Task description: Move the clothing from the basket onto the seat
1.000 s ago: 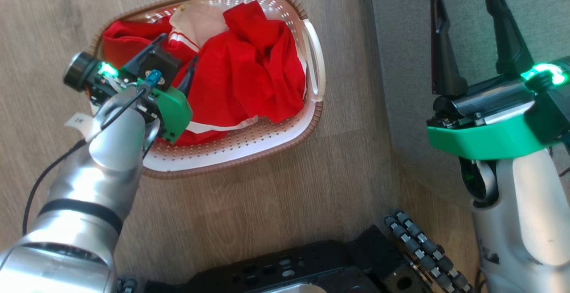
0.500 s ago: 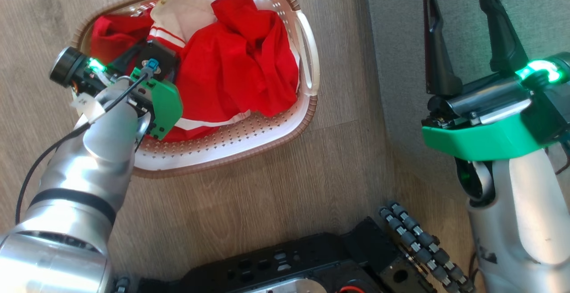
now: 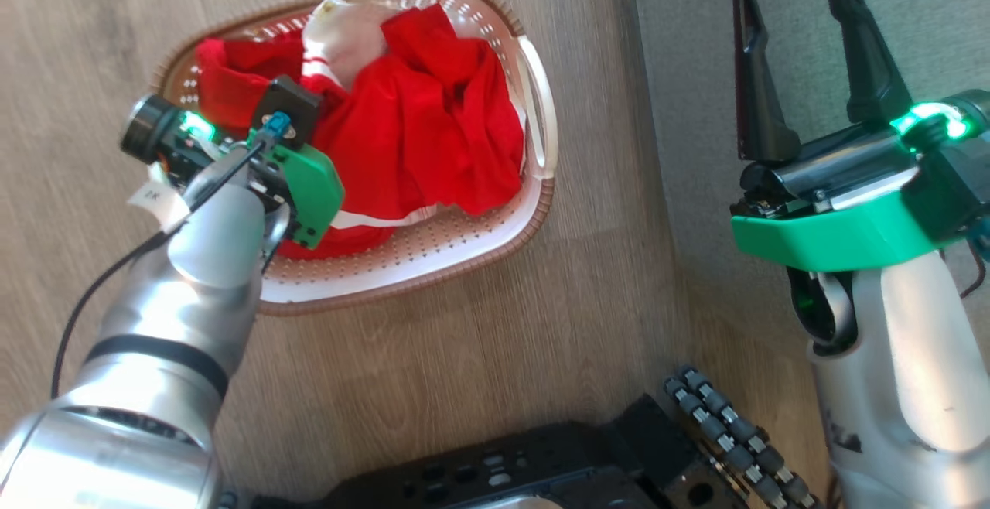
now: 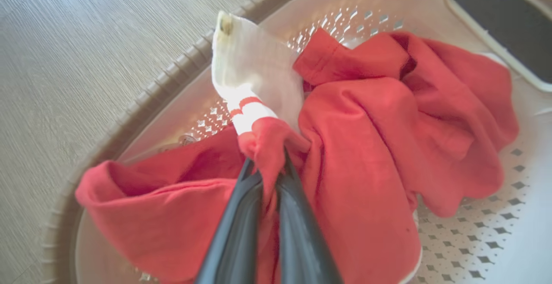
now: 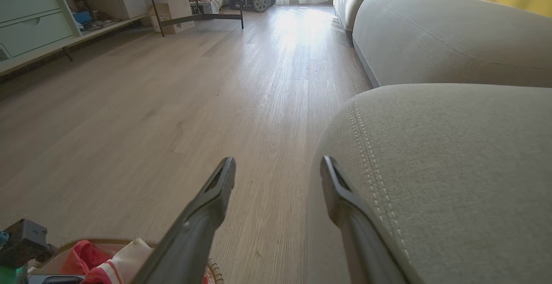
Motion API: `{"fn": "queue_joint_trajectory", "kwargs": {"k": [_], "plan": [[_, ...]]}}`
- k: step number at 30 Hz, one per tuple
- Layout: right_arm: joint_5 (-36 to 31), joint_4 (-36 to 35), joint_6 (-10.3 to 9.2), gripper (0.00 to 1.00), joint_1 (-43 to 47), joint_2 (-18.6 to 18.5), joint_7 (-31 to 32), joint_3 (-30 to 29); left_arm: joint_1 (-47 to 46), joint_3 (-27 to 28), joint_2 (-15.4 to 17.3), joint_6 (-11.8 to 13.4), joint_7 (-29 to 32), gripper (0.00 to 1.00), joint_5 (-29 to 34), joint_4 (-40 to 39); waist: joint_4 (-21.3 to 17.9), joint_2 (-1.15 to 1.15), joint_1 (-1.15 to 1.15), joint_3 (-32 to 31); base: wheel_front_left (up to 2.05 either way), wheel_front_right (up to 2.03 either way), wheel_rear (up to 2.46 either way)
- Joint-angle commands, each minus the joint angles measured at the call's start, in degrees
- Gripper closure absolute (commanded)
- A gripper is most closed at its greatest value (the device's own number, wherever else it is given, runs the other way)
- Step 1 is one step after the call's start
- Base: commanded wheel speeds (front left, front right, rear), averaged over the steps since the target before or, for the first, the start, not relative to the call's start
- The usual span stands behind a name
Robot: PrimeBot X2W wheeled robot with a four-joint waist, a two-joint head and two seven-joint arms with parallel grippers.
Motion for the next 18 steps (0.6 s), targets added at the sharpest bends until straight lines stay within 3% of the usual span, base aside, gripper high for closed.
{"fn": "queue_joint_trajectory", "kwargs": {"k": [1, 18], "plan": [[0.3, -1.2, -0.02, 0.00, 1.6, 0.3, -0.4, 0.8, 2.2, 1.1, 0.8, -0.1, -1.0, 1.00, -0.6, -0.5, 0.9, 0.00, 0.00, -1.8, 0.00, 0.00, 0.00], [-1.9, 7.1, -0.02, 0.00, 8.0, 0.3, -0.4, -0.3, 11.4, 0.2, -1.2, -1.6, -4.6, 1.00, -8.1, -10.0, 5.6, 0.00, 0.00, -20.7, 0.00, 0.00, 0.00]]}}
